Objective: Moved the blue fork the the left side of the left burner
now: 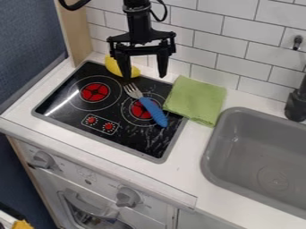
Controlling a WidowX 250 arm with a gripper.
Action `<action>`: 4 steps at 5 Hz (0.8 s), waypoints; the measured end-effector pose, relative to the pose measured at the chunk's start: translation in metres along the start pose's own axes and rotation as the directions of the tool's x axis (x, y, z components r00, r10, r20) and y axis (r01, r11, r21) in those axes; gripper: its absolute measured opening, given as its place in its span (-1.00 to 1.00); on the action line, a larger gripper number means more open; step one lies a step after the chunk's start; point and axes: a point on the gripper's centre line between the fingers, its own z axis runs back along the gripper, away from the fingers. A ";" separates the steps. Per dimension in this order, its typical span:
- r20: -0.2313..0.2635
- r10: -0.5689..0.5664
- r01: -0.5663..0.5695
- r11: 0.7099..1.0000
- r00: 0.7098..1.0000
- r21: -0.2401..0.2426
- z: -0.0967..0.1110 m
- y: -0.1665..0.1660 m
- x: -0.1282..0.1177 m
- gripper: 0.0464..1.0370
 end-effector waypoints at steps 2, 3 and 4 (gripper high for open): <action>-0.023 0.084 -0.084 0.996 0.996 0.019 -0.027 -0.002 0.000 0.93; 0.037 0.162 -0.164 0.985 0.986 0.047 -0.044 -0.007 -0.001 0.93; 0.062 0.232 -0.236 0.969 0.971 0.071 -0.062 -0.003 0.000 0.93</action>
